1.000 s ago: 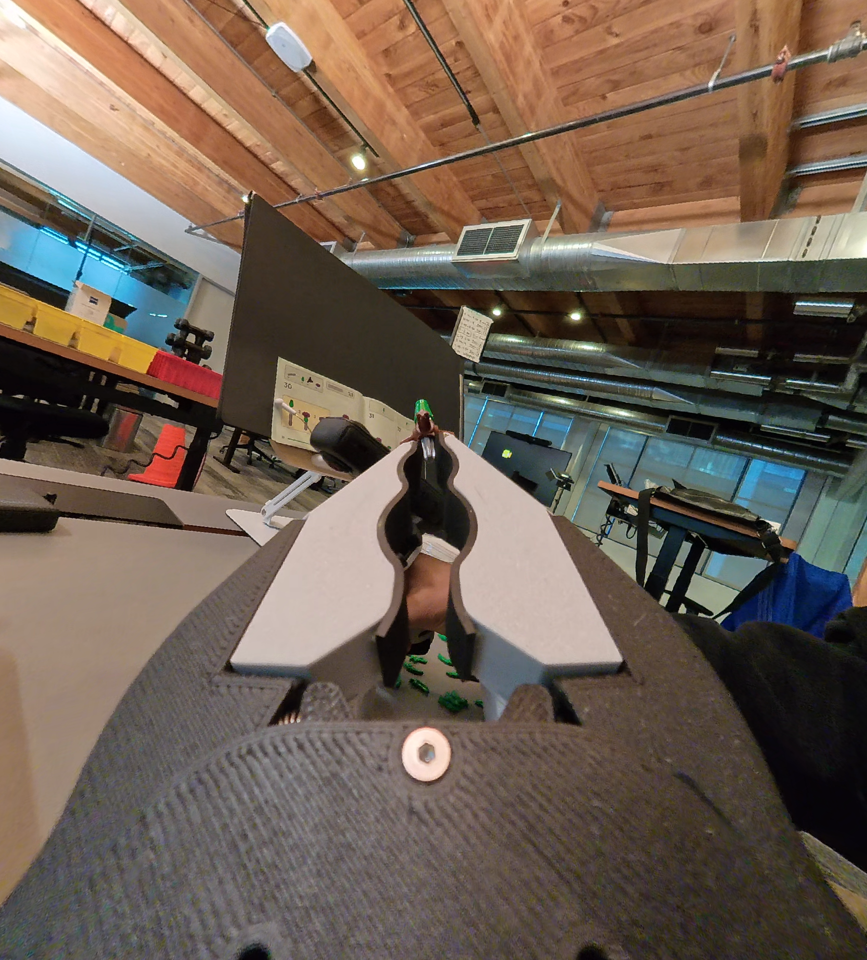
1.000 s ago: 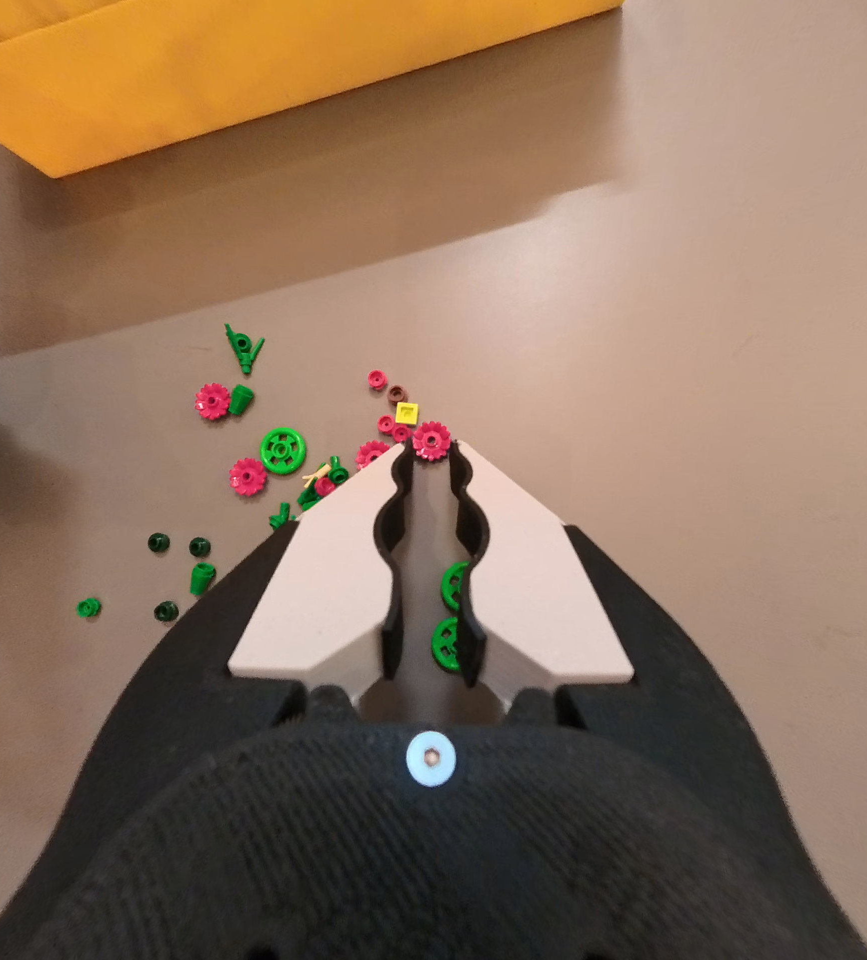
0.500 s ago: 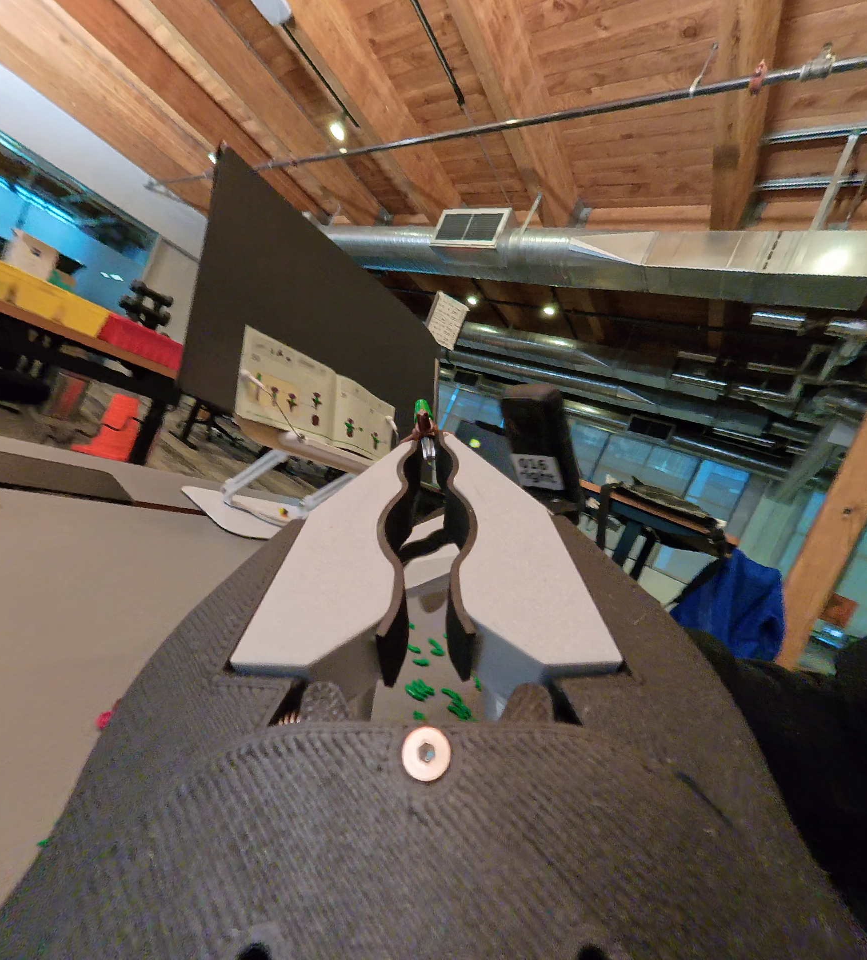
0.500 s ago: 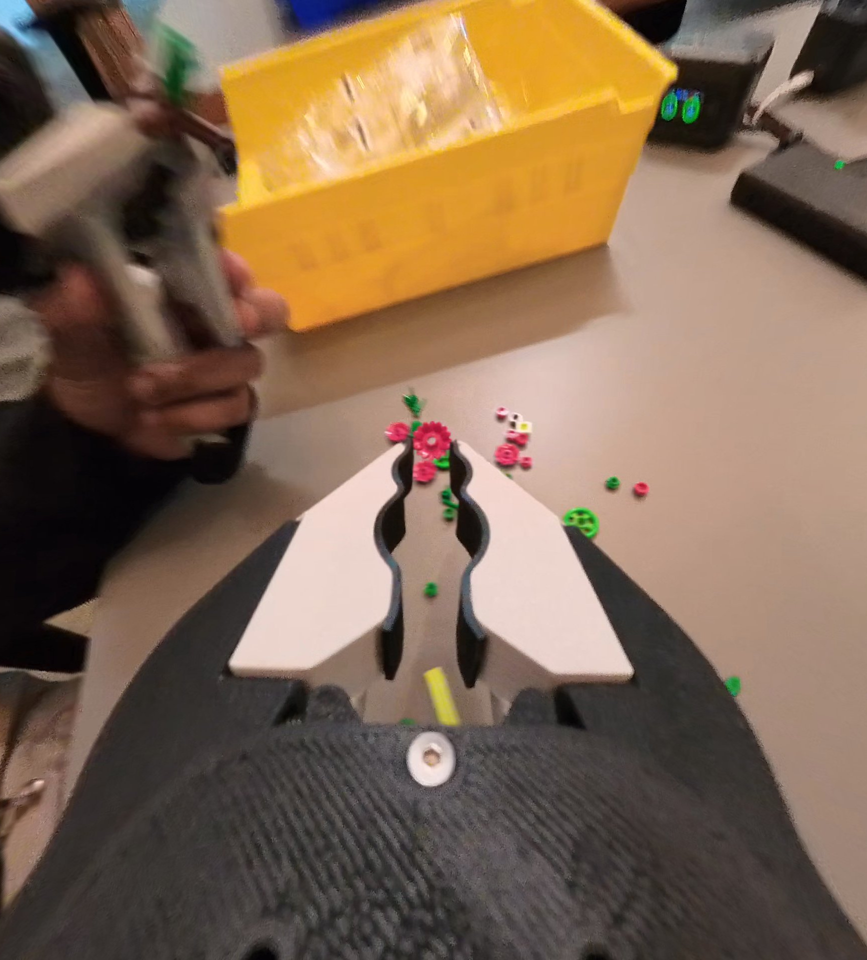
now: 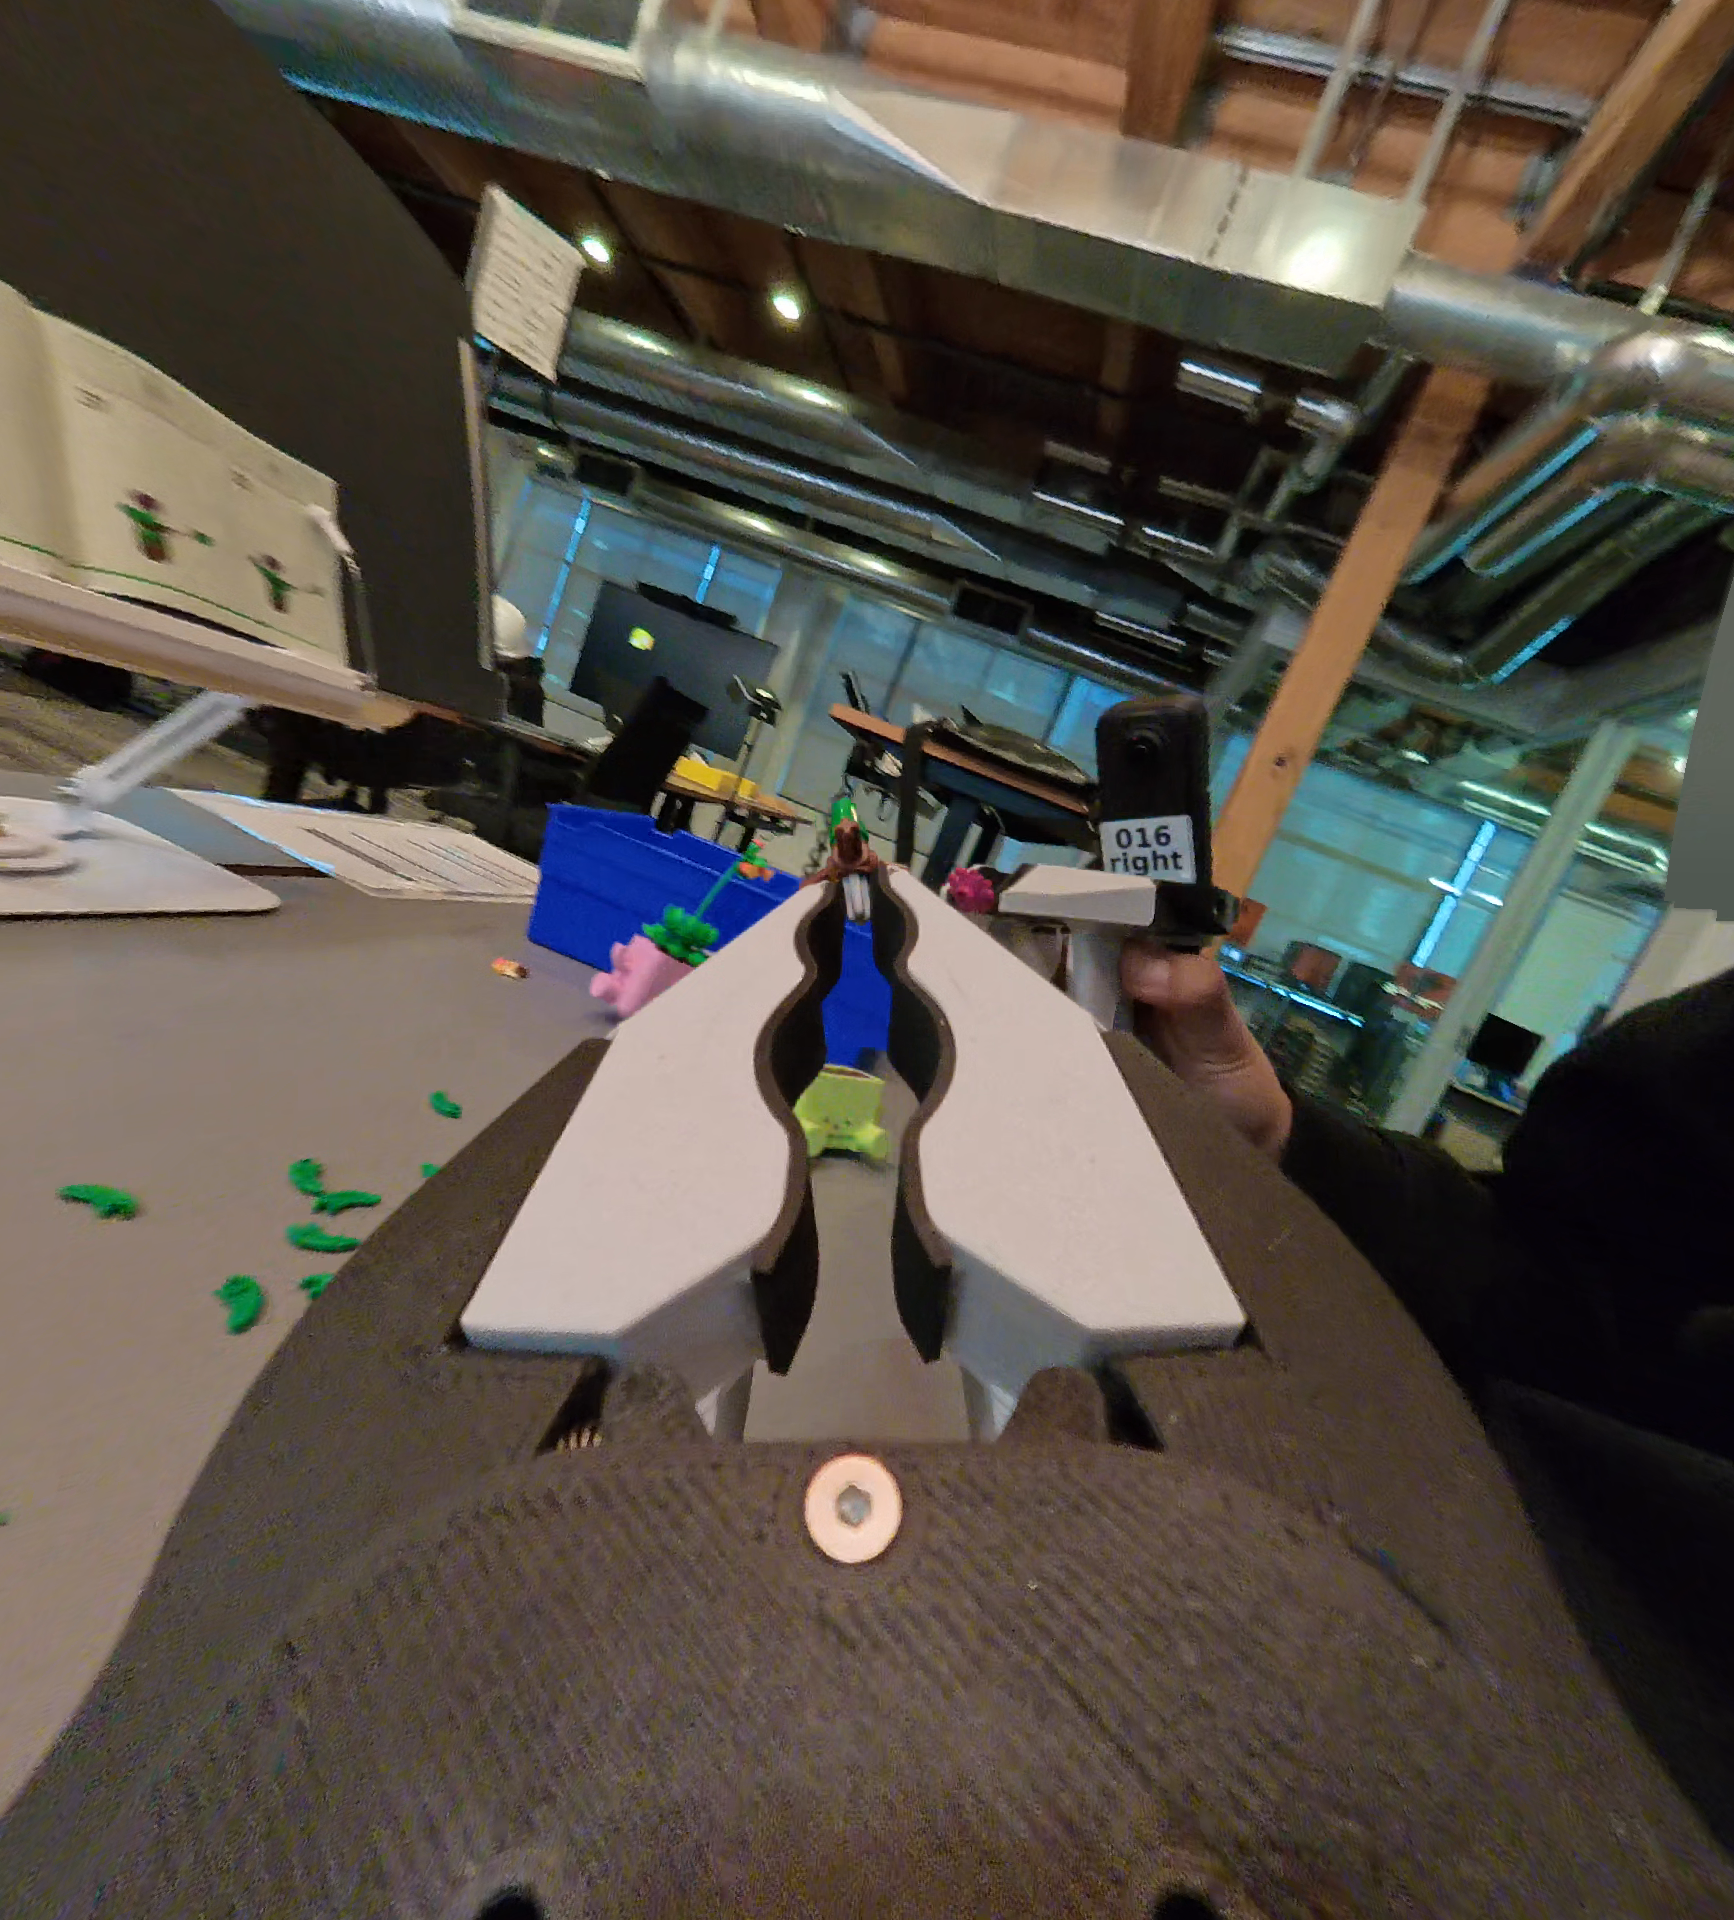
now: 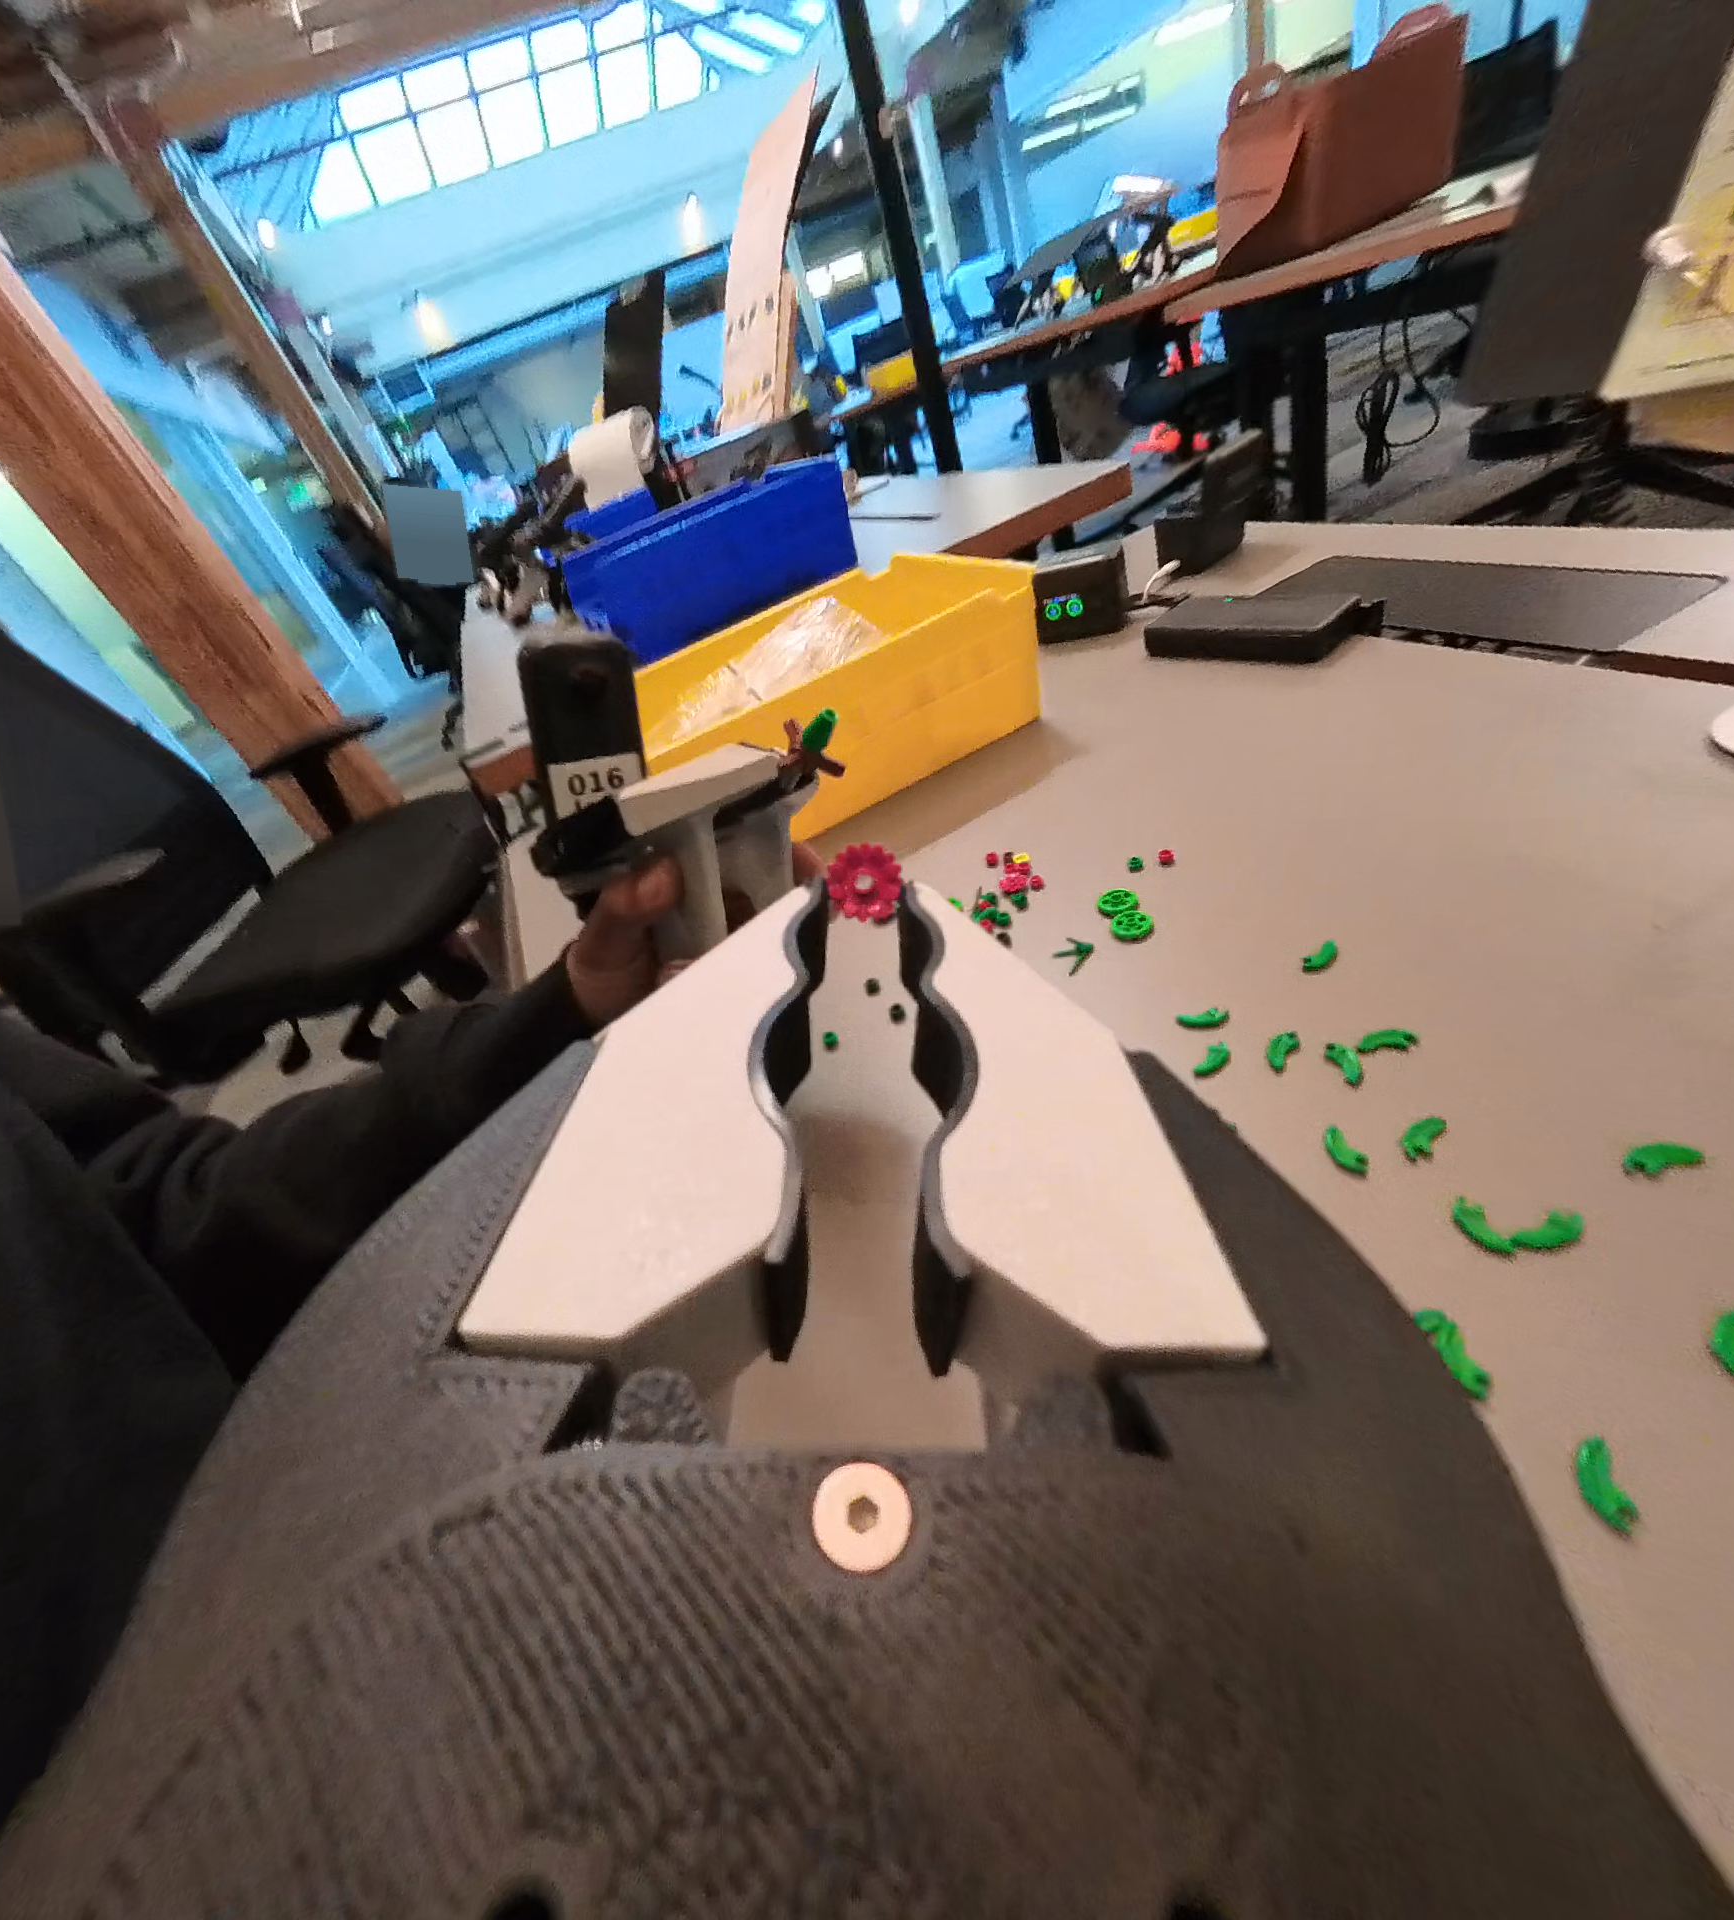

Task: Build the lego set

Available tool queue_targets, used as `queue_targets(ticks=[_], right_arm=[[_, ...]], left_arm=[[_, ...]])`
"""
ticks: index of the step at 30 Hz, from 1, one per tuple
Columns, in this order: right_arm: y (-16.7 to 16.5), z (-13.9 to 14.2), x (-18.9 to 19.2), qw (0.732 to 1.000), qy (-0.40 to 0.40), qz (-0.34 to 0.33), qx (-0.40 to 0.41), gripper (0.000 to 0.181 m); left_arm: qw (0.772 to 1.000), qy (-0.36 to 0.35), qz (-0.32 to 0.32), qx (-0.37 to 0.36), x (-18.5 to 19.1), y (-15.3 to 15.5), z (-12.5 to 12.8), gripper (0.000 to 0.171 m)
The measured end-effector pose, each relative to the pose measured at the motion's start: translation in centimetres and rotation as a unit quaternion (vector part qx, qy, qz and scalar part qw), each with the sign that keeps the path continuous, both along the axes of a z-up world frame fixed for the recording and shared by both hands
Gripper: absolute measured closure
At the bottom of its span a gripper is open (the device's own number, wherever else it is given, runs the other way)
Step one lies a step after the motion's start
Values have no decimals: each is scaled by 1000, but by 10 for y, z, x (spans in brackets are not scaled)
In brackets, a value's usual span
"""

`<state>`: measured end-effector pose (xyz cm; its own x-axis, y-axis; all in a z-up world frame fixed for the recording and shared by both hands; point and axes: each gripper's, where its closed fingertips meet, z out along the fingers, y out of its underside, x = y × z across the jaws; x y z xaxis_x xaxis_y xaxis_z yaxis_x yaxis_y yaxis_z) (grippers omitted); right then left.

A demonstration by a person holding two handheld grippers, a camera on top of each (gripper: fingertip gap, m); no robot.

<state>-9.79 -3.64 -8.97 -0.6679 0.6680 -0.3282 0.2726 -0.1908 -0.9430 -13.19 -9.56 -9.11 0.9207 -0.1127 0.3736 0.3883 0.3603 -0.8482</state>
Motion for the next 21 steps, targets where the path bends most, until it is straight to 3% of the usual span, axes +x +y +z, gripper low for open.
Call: queue_targets(ticks=[5,9,21], right_arm=[[13,-4,20,1000,-5,-9,-30,170],[15,10,24,996,11,11,-83,170],[-19,1,26,990,-26,92,-105,171]], left_arm=[[999,11,-42,-17,19,16,-5,170],[996,24,-80,-19,34,21,-6,170],[990,57,-129,-23,56,22,-6,170]])
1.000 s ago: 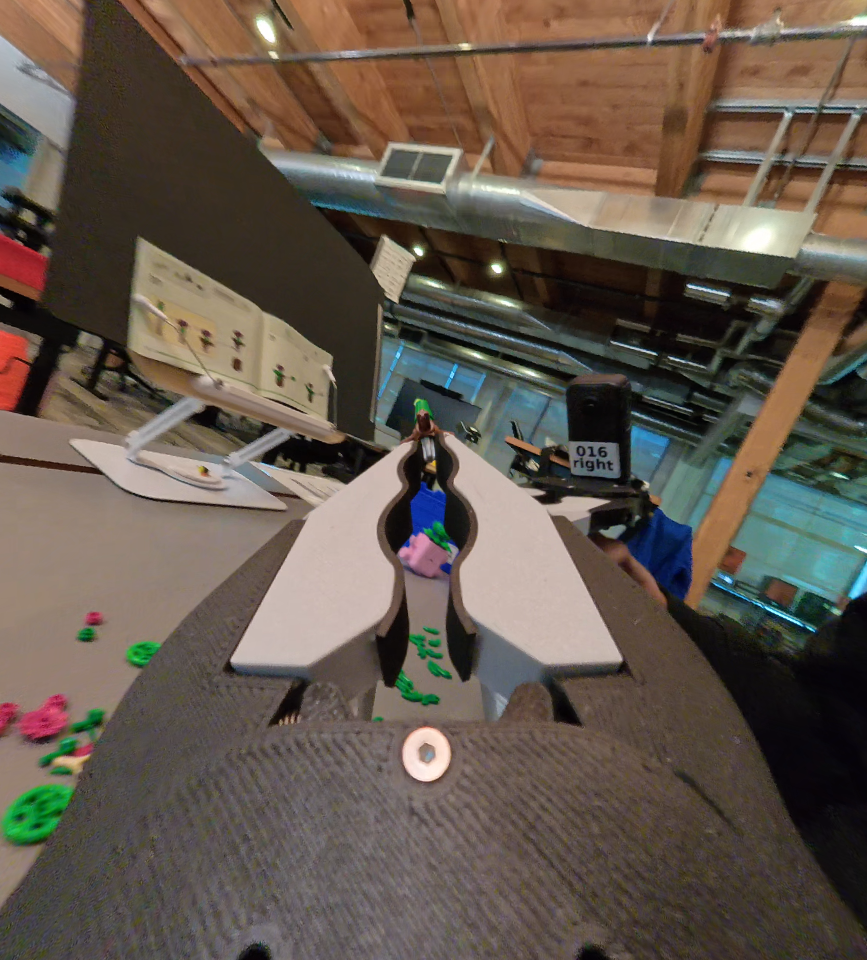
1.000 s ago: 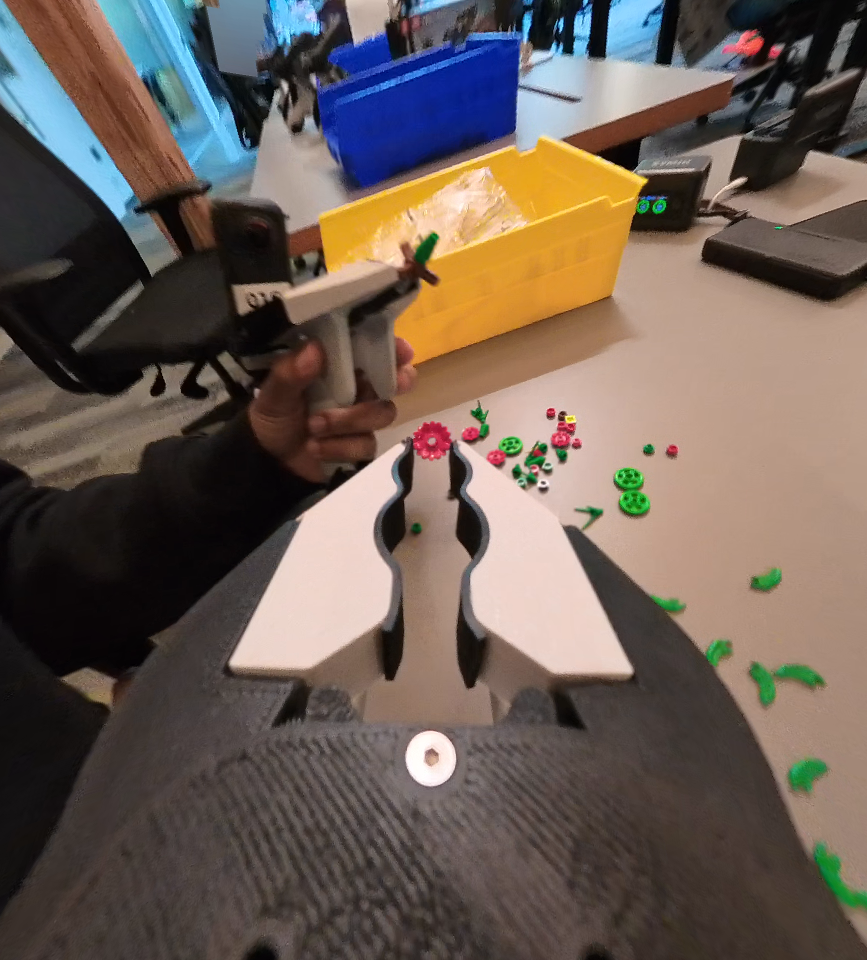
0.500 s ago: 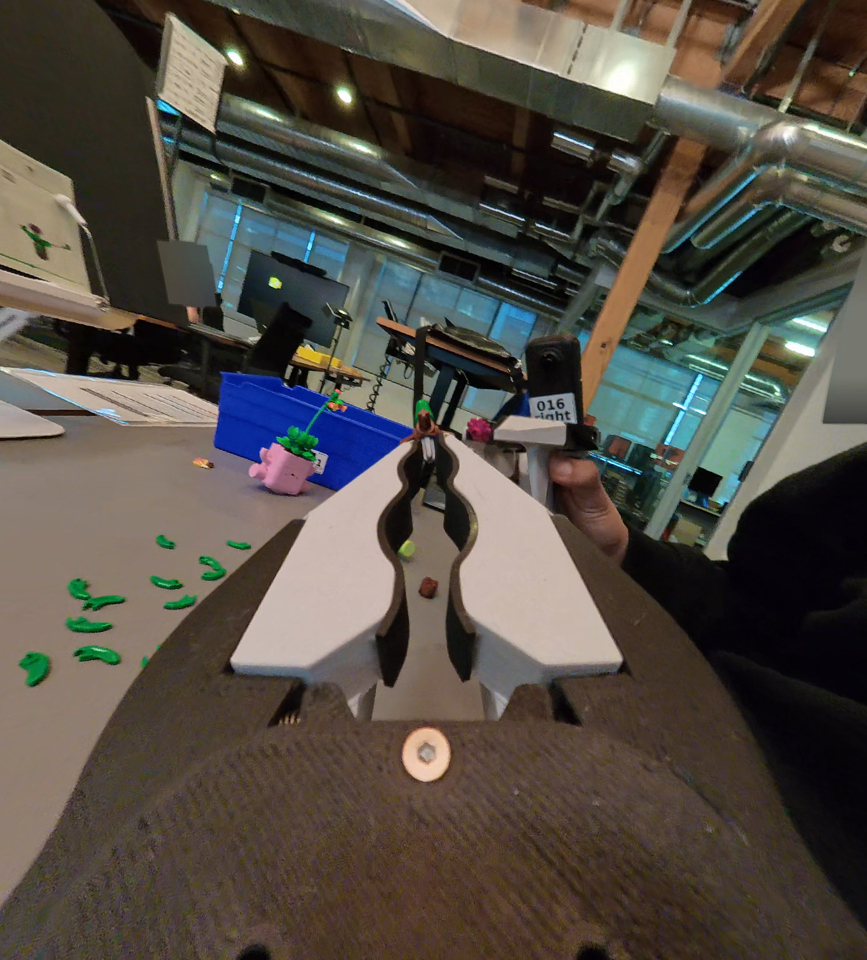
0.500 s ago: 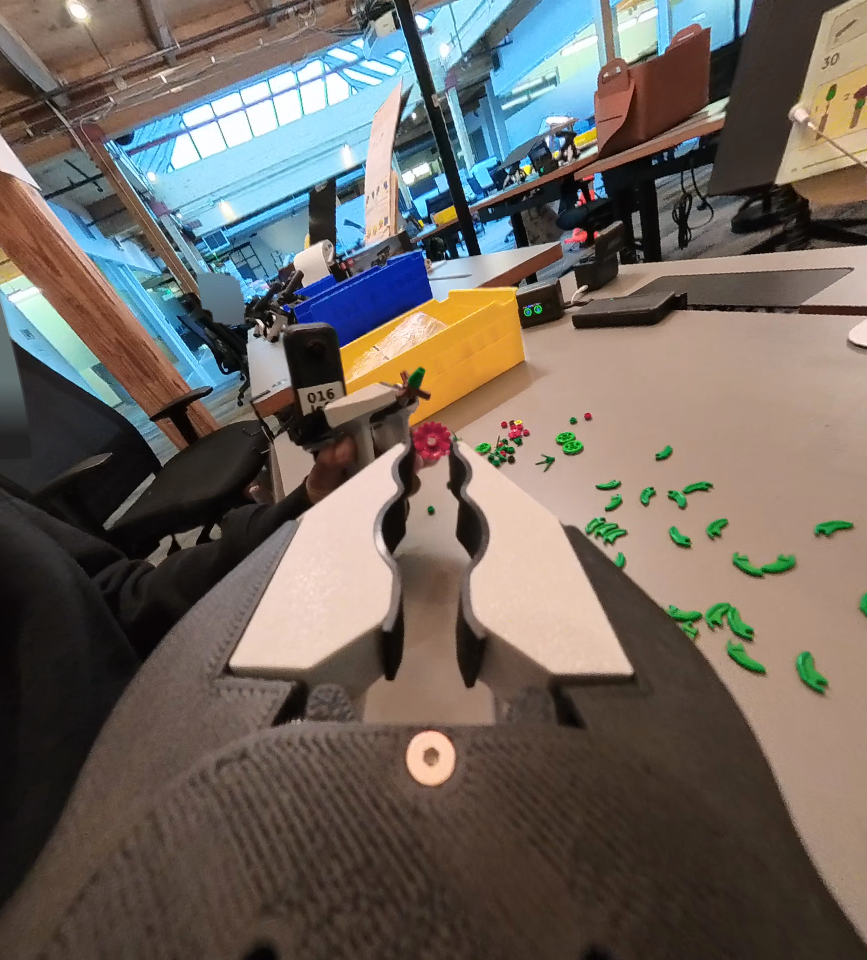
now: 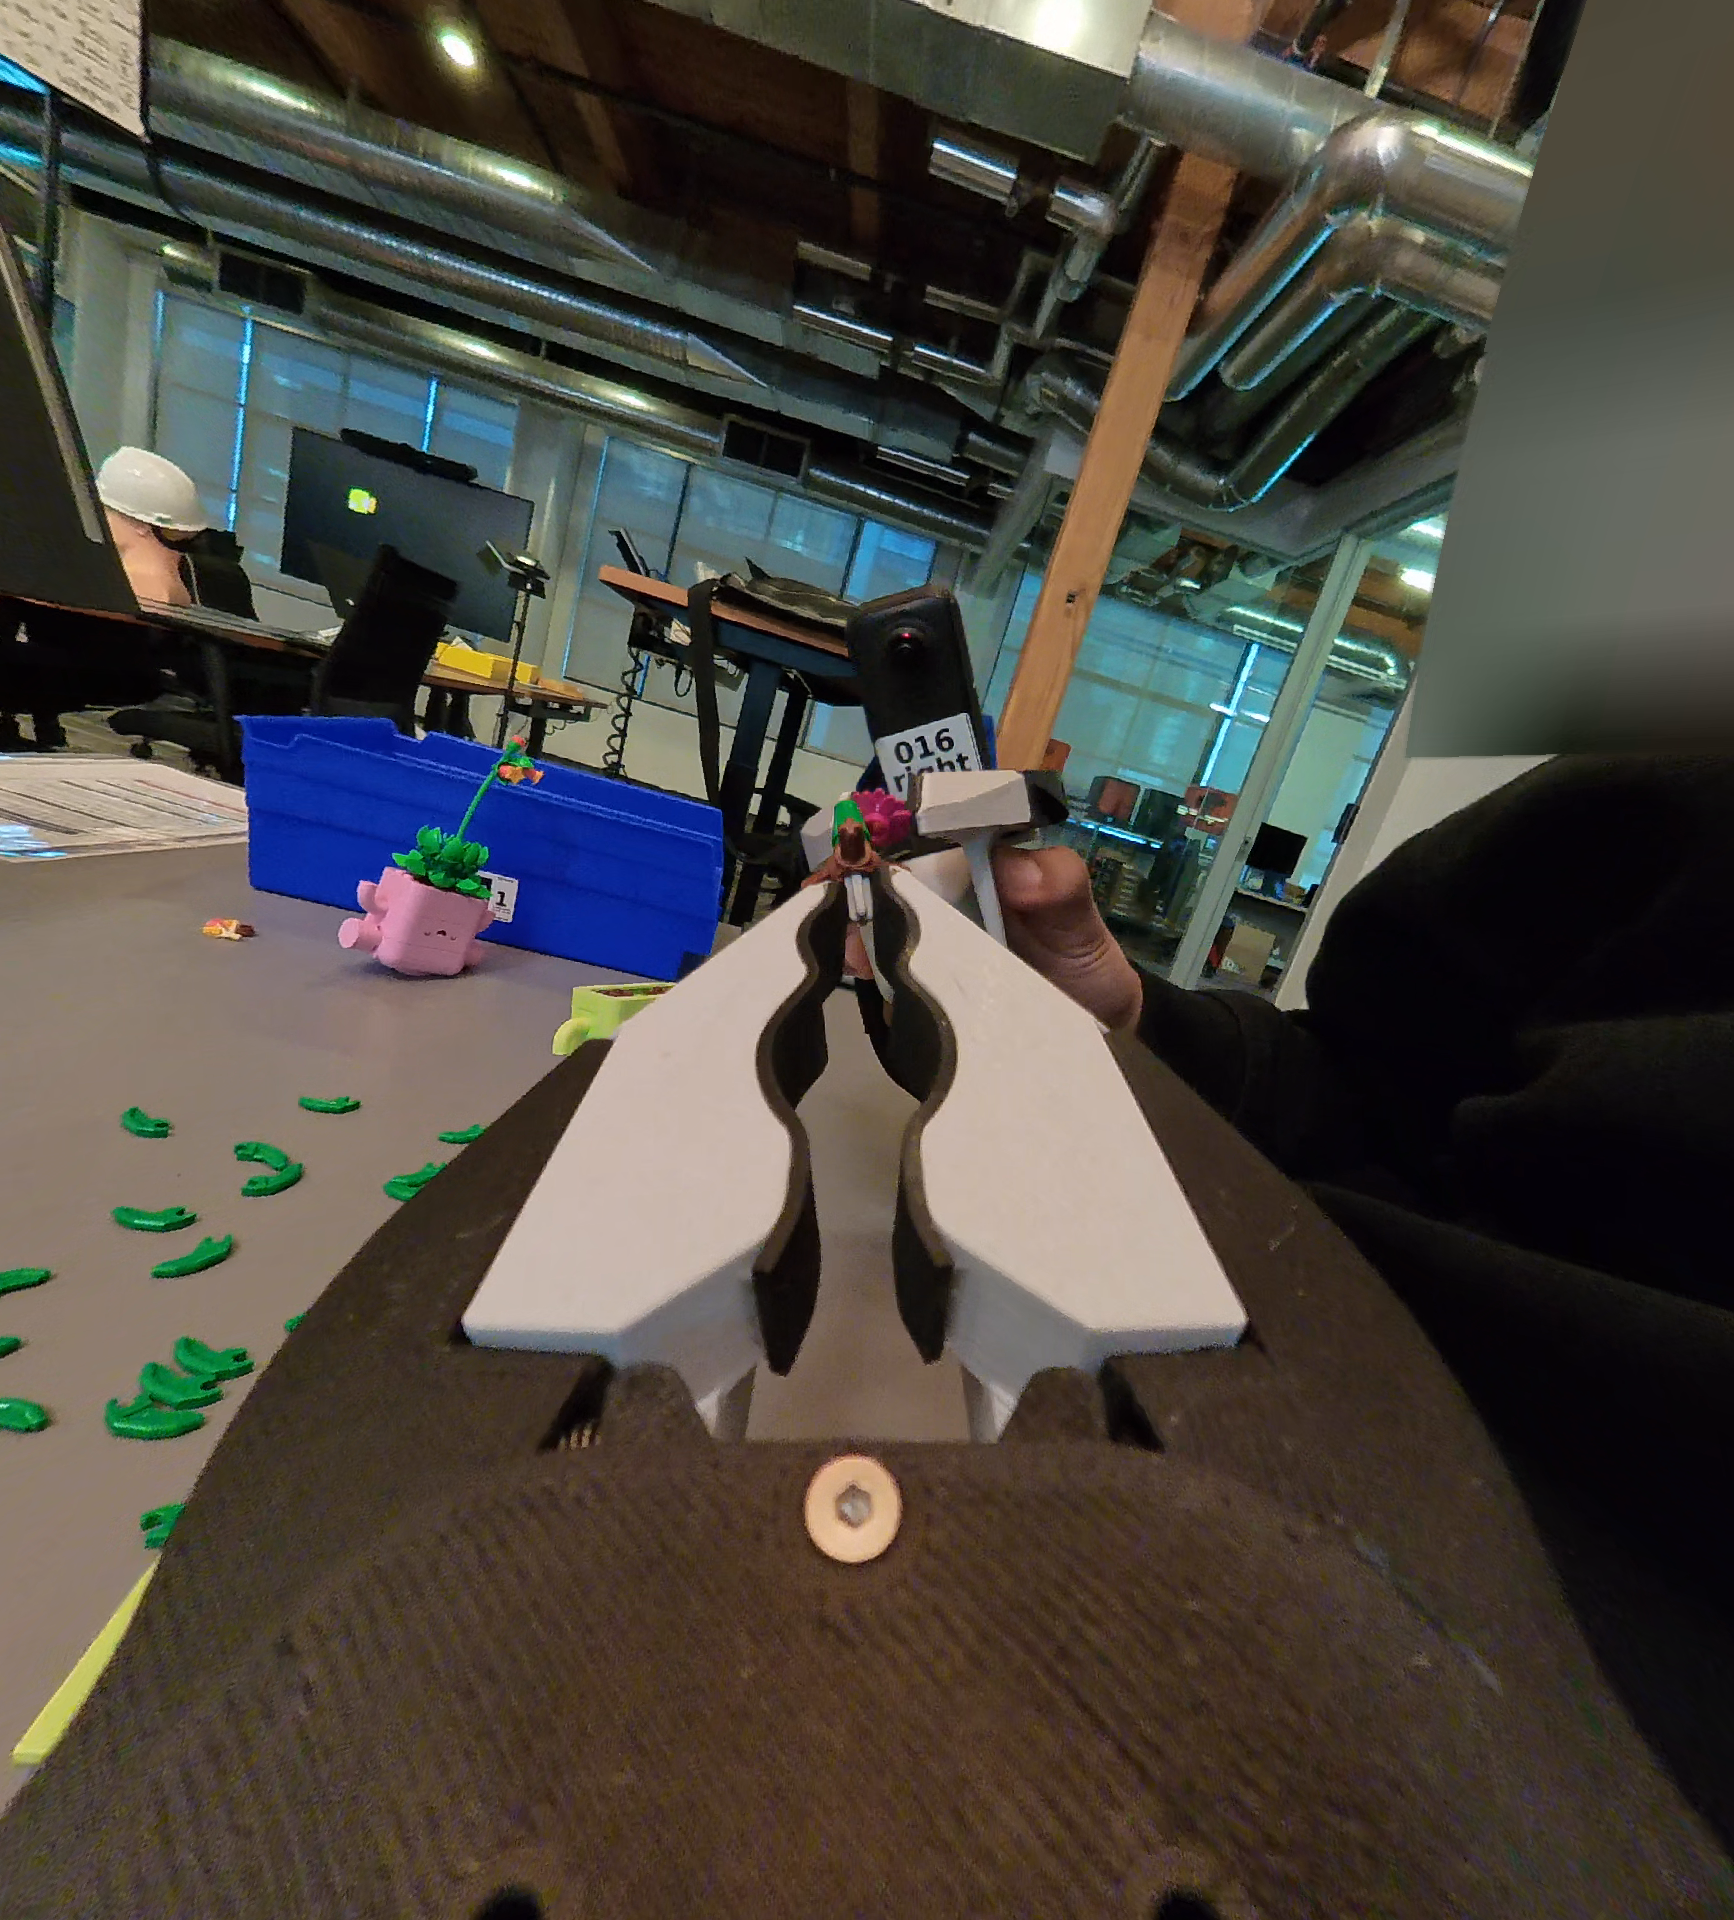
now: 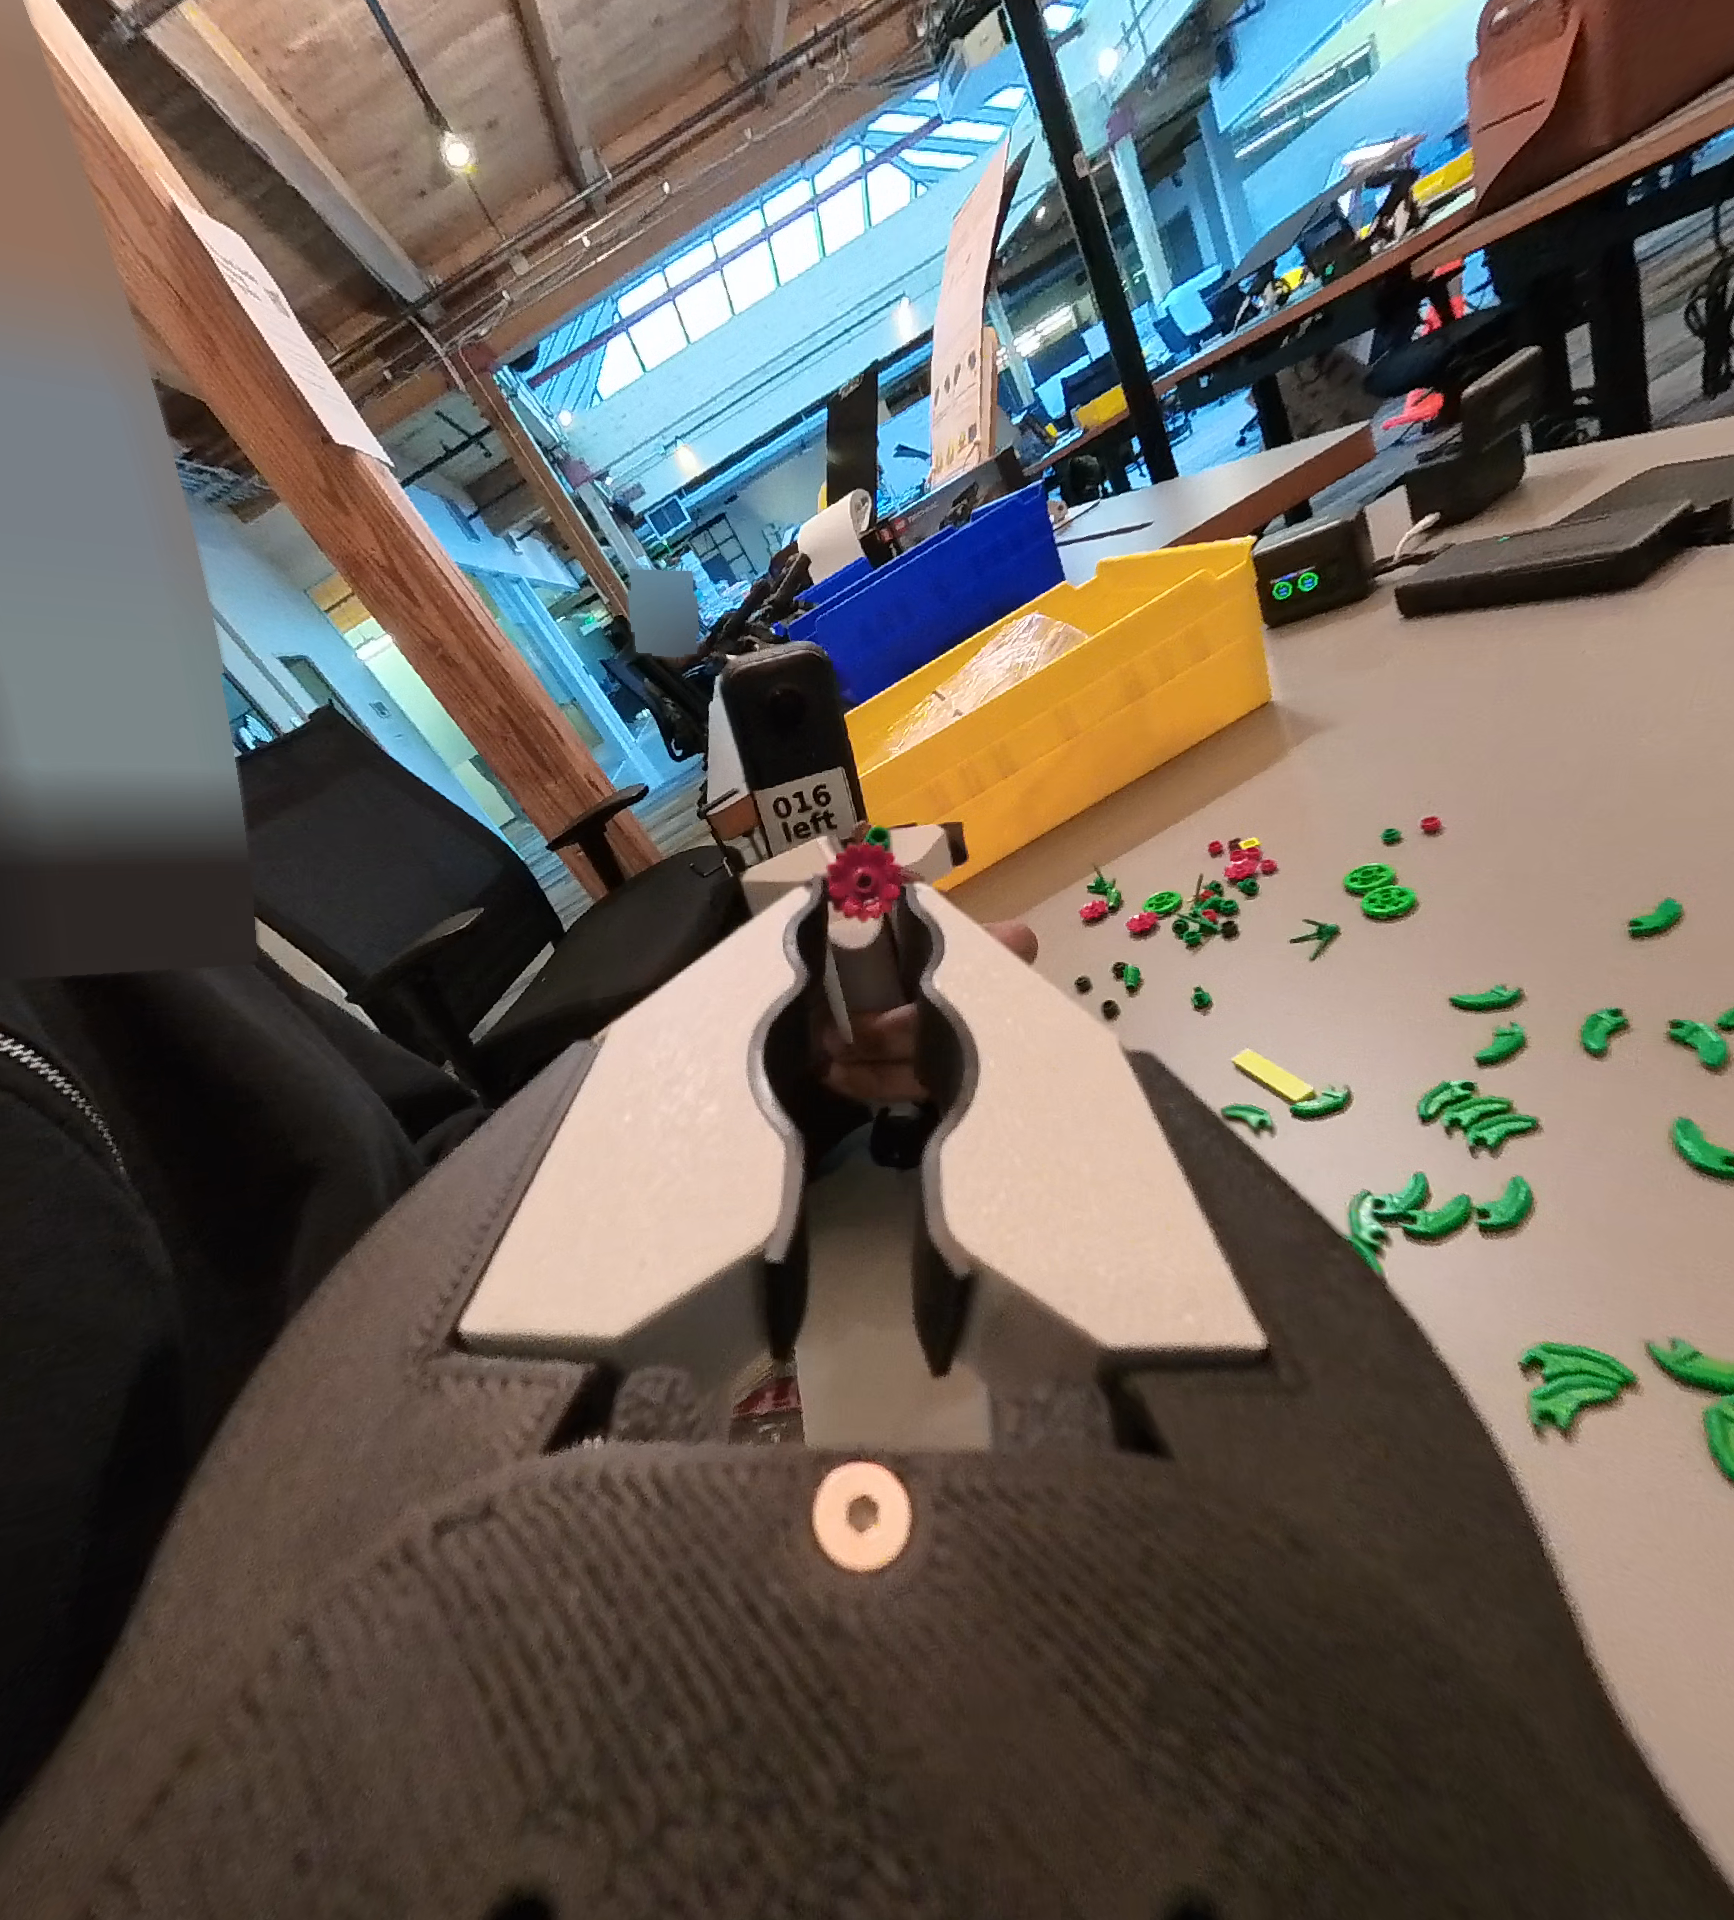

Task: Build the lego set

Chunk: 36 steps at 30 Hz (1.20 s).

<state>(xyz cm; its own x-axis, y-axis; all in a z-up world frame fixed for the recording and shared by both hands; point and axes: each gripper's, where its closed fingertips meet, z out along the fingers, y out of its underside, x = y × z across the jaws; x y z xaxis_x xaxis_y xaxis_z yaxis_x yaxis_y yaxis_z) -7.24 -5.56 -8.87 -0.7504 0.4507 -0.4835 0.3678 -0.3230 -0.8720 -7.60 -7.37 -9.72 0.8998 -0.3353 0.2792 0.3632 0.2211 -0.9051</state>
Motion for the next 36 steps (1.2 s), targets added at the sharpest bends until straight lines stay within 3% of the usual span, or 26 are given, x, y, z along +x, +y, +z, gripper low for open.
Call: queue_targets(ticks=[13,36], right_arm=[[-4,-9,-5,998,-35,37,-32,171],[-3,-17,1,996,-52,68,-8,171]], left_arm=[[998,41,3,-45,5,4,-14,170],[997,49,-6,-66,9,5,-20,170]])
